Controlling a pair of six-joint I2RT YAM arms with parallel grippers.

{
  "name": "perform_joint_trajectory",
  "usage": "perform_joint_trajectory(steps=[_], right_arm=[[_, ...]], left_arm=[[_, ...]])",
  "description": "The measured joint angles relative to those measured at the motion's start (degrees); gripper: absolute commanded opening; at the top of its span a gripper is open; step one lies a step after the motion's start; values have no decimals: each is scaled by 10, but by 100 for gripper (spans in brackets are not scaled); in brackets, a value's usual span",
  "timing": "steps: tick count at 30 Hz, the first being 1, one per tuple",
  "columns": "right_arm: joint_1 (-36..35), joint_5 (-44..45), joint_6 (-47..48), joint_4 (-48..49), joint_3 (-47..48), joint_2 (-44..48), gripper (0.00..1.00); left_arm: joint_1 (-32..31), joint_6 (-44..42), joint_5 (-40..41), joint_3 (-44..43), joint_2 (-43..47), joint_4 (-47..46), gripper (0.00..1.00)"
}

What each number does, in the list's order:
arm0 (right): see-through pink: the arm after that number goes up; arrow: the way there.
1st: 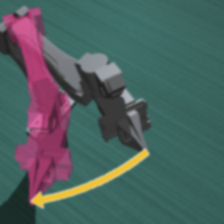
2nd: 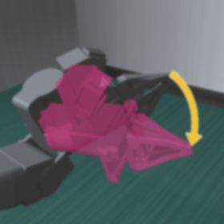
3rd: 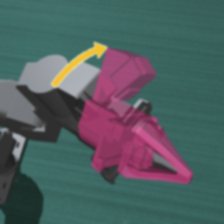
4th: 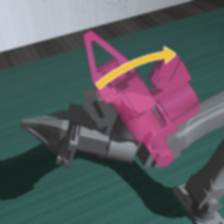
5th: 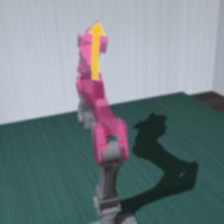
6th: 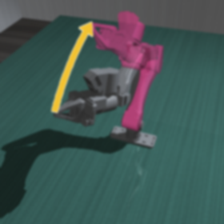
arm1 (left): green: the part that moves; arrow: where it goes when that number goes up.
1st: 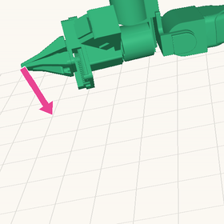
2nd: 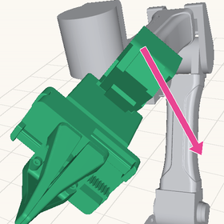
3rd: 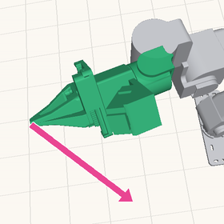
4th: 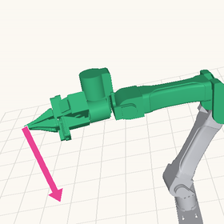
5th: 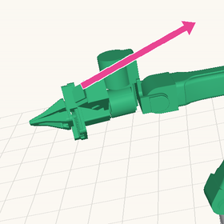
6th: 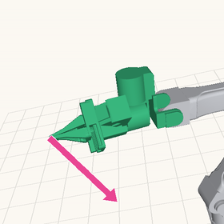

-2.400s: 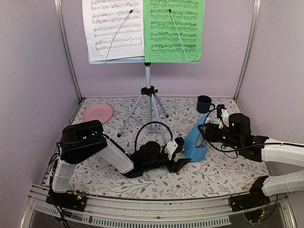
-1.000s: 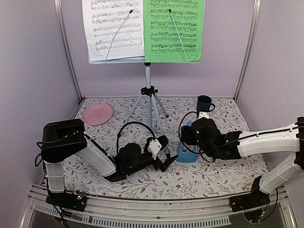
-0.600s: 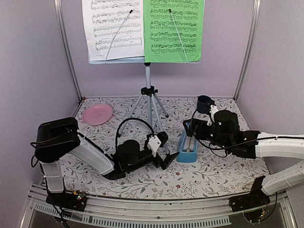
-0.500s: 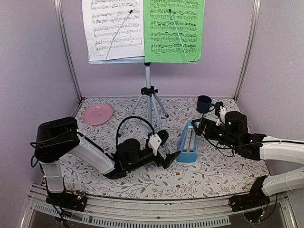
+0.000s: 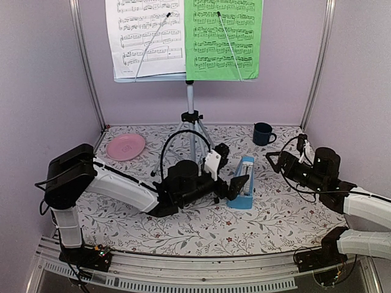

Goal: Set up the instrument practice props

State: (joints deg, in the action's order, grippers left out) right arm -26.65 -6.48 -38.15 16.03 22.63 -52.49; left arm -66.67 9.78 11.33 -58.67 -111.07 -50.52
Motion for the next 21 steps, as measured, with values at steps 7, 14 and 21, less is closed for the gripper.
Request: perform_joint_trajectory(steps=[7, 14, 21], right_arm=[[30, -11, 0, 5, 0, 13, 99], [46, -9, 1, 5, 0, 17, 99], [47, -4, 7, 3, -9, 26, 99]], left_arm=[[-19, 75, 105, -203, -73, 153, 99], [-34, 103, 180, -286, -140, 264, 91], [-35, 123, 222, -321, -168, 333, 77]])
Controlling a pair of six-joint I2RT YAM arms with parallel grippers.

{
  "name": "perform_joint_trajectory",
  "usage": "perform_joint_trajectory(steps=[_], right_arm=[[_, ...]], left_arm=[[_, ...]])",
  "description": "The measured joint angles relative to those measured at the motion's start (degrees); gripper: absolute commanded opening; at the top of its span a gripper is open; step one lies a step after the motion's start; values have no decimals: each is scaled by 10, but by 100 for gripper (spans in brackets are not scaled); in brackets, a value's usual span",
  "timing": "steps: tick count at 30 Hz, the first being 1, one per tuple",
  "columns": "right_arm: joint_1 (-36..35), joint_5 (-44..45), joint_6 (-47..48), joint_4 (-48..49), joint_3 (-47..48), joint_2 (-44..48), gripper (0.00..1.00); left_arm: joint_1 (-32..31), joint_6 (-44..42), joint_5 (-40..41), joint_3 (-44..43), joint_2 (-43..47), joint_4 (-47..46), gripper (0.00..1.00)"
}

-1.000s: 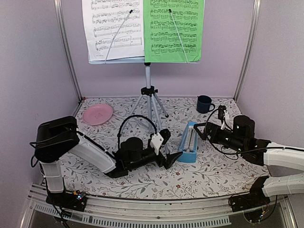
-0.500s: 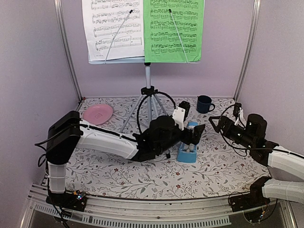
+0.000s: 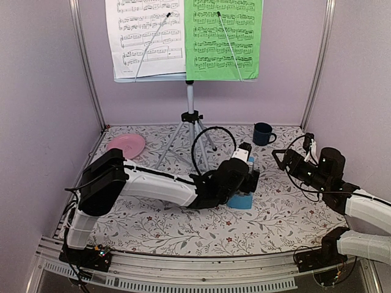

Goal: Set up the instrument practice props

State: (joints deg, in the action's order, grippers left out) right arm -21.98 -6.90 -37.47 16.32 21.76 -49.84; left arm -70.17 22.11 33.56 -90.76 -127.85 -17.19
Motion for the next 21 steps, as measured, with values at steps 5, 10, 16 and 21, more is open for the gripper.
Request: perform_joint_trajectory(steps=[5, 10, 16, 21], right_arm=[[0, 3, 1, -3, -10, 0, 99], [0, 3, 3, -5, -12, -1, 99], [1, -23, 20, -3, -27, -2, 96], [2, -62, 32, 4, -70, -1, 88]], left_arm=[[0, 6, 4, -7, -1, 16, 71], [0, 10, 3, -18, -3, 29, 64], [3, -29, -36, 54, 21, -61, 54], [7, -70, -94, 132, 56, -138, 44]])
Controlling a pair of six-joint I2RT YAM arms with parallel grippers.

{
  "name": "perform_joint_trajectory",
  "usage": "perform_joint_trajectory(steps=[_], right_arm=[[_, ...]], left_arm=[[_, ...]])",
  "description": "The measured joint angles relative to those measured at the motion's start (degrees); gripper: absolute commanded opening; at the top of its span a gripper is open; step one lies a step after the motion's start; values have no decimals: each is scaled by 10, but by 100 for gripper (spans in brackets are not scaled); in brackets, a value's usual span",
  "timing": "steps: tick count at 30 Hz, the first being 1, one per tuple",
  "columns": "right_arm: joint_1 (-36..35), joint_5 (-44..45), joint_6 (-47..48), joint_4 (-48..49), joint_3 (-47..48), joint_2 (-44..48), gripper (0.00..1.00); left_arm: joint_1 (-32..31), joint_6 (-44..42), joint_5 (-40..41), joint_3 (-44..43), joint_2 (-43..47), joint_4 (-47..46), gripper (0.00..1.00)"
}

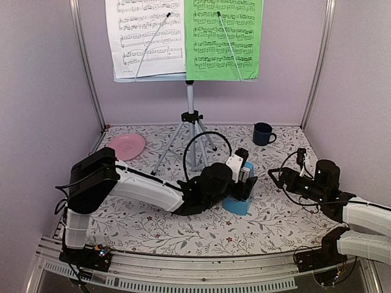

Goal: Set up the instrument practice props

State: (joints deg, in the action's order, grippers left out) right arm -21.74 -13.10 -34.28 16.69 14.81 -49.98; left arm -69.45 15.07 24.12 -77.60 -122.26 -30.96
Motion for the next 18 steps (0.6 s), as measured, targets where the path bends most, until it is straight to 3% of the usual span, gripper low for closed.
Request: perform_joint_trajectory(steps=[6, 16, 18], right_arm=[[0, -55, 14, 32, -39, 10, 77], [-53, -96, 47, 120, -41, 12, 66], [-68, -87, 58, 125, -40, 10, 67]], left_arm=[[8, -63, -80, 55, 24, -64, 42], [13, -320, -163, 128, 176, -199, 37], [13, -354, -162, 127, 203, -221, 41]])
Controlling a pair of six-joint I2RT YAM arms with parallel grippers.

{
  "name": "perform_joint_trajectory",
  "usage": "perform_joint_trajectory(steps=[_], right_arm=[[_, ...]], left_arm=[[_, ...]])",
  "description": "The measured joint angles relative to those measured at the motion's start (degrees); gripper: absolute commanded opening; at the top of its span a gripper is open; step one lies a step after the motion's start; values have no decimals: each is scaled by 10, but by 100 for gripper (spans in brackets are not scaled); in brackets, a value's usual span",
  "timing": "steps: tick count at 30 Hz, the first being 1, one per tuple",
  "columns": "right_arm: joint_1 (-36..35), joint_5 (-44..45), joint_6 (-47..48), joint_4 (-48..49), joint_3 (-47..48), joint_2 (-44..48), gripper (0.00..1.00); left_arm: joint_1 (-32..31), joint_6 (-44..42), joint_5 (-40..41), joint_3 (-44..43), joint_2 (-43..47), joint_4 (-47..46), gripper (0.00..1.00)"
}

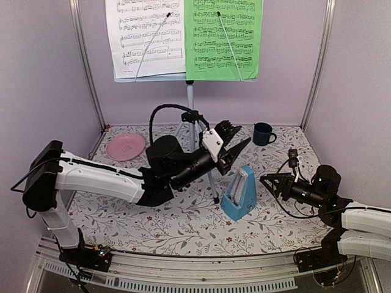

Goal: Set up the instrument practice props

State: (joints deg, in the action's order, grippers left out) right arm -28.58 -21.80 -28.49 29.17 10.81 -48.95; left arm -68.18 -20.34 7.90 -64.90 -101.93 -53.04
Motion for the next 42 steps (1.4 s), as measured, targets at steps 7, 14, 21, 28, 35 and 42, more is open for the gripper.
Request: perform_joint_trajectory(steps=[7, 14, 21, 28, 35, 42], right_arm=[[-10, 33, 14, 4, 3, -11, 75], [-10, 73, 8, -13, 3, 33, 81], [-10, 105, -2, -35, 3, 44, 83], [-10, 122, -7, -50, 3, 46, 85], [-10, 128, -11, -52, 3, 46, 87], [-10, 134, -14, -53, 3, 46, 89]], left_arm=[[7, 3, -14, 2, 5, 8, 95], [25, 144, -87, 13, -24, 43, 99], [20, 237, -90, 0, -119, 66, 99], [18, 284, -32, -25, -187, 119, 90], [14, 325, 2, -60, -214, 149, 88], [12, 349, 22, -100, -233, 178, 92]])
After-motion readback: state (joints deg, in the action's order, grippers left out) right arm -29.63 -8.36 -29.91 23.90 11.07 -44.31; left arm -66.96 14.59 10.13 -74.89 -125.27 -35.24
